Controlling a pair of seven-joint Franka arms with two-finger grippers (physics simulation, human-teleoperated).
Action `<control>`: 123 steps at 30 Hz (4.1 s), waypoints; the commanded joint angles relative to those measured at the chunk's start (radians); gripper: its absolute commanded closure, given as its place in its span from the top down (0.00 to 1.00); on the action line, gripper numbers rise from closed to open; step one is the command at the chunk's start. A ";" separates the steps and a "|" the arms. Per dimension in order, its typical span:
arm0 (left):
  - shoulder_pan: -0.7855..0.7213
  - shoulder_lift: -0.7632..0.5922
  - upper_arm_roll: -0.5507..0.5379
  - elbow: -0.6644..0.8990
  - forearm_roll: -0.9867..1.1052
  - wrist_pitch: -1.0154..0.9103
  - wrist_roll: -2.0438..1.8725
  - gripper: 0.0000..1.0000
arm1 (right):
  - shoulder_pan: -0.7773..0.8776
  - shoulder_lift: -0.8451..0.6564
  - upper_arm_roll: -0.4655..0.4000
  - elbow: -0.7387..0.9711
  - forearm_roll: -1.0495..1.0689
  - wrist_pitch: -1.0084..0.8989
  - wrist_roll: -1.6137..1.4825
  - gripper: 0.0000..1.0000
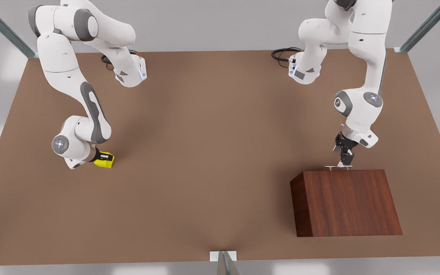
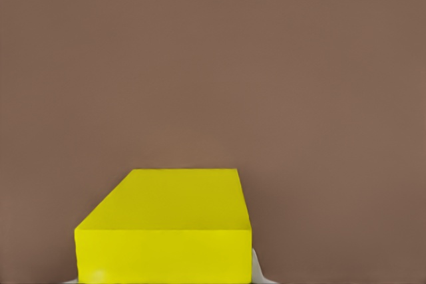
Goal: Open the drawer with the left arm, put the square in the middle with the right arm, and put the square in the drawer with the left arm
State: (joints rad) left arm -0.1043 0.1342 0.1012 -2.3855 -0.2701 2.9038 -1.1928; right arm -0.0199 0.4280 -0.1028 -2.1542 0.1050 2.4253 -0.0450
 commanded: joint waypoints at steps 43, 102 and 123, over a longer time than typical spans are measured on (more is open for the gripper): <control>0.000 -0.145 0.032 -0.187 -0.017 -0.095 -0.002 1.00 | 0.887 0.380 0.196 0.766 -0.153 0.034 0.573 1.00; -0.462 0.331 -0.095 0.911 0.258 -0.973 1.320 1.00 | 0.026 -0.215 0.069 0.846 -0.091 -0.810 0.103 1.00; -0.571 0.311 -0.097 0.468 0.384 -0.523 1.665 1.00 | 0.031 -0.215 0.071 0.843 -0.091 -0.798 0.114 1.00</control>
State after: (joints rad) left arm -0.6749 0.4492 0.0048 -1.9175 0.0766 2.3869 0.4725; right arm 0.0117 0.2133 -0.0322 -1.3116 0.0140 1.6275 0.0690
